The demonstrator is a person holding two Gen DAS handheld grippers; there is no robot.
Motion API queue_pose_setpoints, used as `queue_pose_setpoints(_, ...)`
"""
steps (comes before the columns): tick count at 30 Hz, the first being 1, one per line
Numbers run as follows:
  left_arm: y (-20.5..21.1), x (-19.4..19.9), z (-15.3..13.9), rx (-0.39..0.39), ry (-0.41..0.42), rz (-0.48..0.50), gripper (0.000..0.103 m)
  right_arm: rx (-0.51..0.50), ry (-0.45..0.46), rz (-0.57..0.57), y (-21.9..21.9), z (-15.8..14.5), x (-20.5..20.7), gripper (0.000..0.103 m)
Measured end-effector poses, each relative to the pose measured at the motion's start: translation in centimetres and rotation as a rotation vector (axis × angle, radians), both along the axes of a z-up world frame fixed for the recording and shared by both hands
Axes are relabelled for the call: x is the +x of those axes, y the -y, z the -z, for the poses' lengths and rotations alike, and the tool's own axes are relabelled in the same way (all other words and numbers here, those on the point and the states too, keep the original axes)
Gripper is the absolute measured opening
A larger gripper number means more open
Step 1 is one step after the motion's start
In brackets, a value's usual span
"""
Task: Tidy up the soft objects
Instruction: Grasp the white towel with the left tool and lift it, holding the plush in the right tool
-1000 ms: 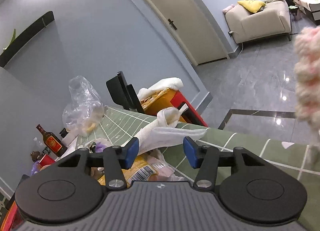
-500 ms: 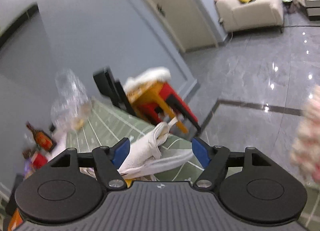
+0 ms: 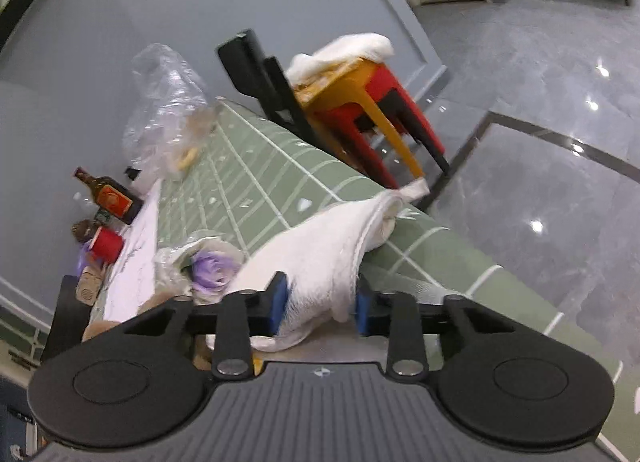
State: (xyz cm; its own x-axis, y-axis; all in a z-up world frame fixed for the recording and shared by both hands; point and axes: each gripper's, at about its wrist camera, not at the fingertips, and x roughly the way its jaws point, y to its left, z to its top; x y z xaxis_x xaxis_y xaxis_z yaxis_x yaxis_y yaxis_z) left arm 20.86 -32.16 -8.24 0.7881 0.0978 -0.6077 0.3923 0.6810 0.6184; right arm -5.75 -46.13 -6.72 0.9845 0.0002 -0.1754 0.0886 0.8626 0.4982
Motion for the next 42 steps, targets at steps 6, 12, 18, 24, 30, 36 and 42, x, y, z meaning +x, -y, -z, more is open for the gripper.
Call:
queue_pose_setpoints(6, -2.5, -0.1, -1.9, -0.026, 0.059, -0.114, 0.020, 0.014, 0.006, 0.003, 0.0, 0.0, -0.1, 0.027)
queue_pose_setpoints(12, -5.1, -1.1, -3.7, -0.027, 0.071, -0.120, 0.020, 0.003, 0.006, -0.009, -0.4, -0.2, 0.0, 0.027)
queue_pose_setpoints(18, -6.3, -2.7, -4.3, -0.041, 0.073, -0.104, 0.019, -0.023, 0.015, -0.046, -1.7, -1.0, 0.7, 0.027)
queue_pose_setpoints(24, -7.2, -3.8, -6.6, -0.119, 0.149, -0.092, 0.019, -0.053, 0.012, -0.071, -2.7, -1.5, 1.2, 0.027)
queue_pose_setpoints(30, -8.4, -4.7, -8.8, -0.164, 0.185, -0.091, 0.019, -0.068, 0.036, -0.102, -3.5, -2.1, 1.6, 0.027)
queue_pose_setpoints(36, -10.7, -6.3, -10.4, -0.234, 0.203, -0.053, 0.019, -0.072, 0.042, -0.116, -4.2, -2.6, 1.9, 0.027)
queue_pose_setpoints(42, -12.8, -7.5, -11.6, -0.239, 0.263, -0.048, 0.019, -0.131, 0.063, -0.128, -6.5, -4.8, 2.7, 0.027)
